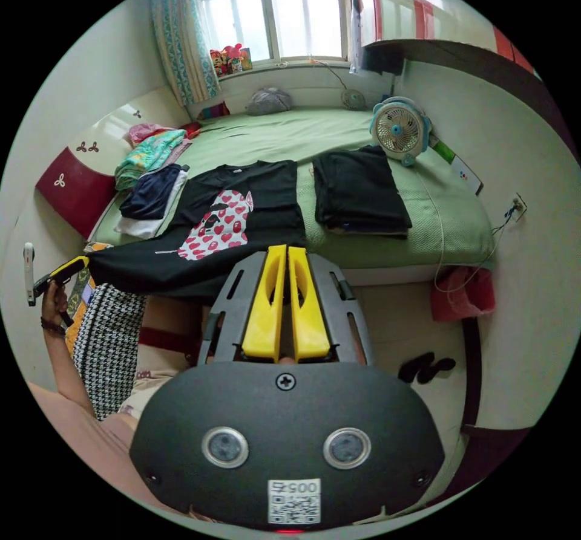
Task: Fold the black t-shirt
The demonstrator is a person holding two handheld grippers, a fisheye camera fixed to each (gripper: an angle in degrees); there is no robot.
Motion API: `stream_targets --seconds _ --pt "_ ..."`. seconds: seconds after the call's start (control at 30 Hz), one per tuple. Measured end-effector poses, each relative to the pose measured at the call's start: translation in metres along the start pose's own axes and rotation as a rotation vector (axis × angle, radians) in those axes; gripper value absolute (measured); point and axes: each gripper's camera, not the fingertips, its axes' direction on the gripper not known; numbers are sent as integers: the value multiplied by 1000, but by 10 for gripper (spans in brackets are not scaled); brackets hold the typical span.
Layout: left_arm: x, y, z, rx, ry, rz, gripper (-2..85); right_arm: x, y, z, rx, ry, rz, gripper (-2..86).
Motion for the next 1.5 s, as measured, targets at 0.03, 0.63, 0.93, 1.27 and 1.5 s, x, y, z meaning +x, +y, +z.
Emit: stream_targets --seconds 0.03,0.63,0.93,1.27,1.5 --pt "1 2 -4 3 6 -8 4 0 1 -1 1 0 2 -16" --pt "12 -43 3 -21 -8 -29 5 2 -35 18 9 5 60 -15" --pt "11 -131 36 -55 -42 17 5 -11 -101 59 -27 63 4 -16" --pt "-16 -309 123 -67 0 19 13 -36 -256 142 -25 152 -159 -16" --pt "-28 -444 224 -105 -119 -33 48 -45 -391 271 -103 134 -53 -2"
